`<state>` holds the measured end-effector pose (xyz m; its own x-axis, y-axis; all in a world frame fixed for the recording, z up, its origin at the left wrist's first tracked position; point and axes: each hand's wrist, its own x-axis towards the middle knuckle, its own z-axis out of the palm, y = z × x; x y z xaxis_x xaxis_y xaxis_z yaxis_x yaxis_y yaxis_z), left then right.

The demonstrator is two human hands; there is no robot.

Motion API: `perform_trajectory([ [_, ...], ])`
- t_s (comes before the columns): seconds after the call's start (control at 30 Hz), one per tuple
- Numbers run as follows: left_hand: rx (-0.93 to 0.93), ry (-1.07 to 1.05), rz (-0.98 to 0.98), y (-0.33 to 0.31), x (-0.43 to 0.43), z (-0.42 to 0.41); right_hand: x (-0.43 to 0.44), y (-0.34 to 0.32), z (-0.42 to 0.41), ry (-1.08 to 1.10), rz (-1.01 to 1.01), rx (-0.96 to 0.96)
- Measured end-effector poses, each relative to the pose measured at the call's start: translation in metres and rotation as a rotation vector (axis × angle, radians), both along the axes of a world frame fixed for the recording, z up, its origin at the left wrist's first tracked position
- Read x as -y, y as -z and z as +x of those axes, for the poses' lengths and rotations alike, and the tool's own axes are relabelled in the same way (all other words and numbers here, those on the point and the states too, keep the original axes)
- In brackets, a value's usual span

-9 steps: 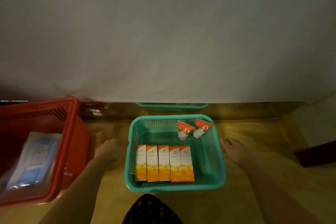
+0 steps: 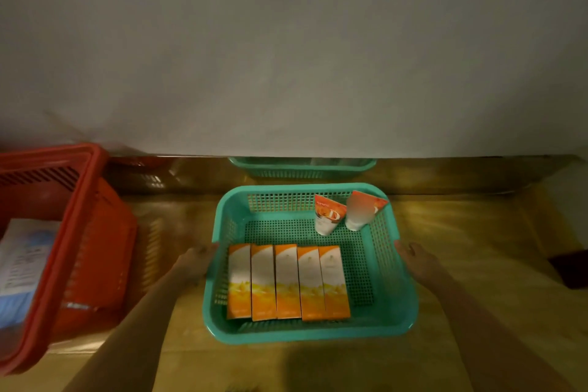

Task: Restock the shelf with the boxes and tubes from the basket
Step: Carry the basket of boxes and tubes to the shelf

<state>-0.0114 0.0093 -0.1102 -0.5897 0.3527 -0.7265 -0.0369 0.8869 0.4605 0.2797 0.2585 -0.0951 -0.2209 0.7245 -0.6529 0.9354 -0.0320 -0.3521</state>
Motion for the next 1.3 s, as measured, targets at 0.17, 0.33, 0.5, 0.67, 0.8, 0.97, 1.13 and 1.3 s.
perform_trajectory([
  [0.17,0.002,-0.118,0.093,0.028,0.005,-0.004,-0.003,0.031,-0.007,0.103,0.001,-0.089],
  [0.33,-0.037,-0.203,0.173,0.026,0.008,-0.003,-0.004,0.029,-0.010,0.120,0.065,-0.034],
  [0.5,-0.066,-0.137,0.201,-0.001,0.008,-0.003,0.001,0.013,-0.002,0.128,0.083,-0.037],
  [0.67,-0.073,-0.138,0.220,-0.073,0.011,0.003,0.012,-0.050,0.013,0.163,0.060,-0.088],
  [0.8,-0.116,-0.139,0.243,-0.165,0.012,0.015,0.020,-0.139,0.028,0.198,0.036,-0.138],
  [0.97,-0.108,-0.114,0.222,-0.293,0.016,0.028,0.028,-0.273,0.050,0.169,0.056,-0.154],
  [1.13,-0.111,-0.069,0.228,-0.427,0.017,0.042,0.037,-0.416,0.080,0.189,0.077,-0.164],
  [1.3,-0.093,-0.029,0.244,-0.559,0.013,0.062,0.050,-0.557,0.114,0.231,0.098,-0.142],
])
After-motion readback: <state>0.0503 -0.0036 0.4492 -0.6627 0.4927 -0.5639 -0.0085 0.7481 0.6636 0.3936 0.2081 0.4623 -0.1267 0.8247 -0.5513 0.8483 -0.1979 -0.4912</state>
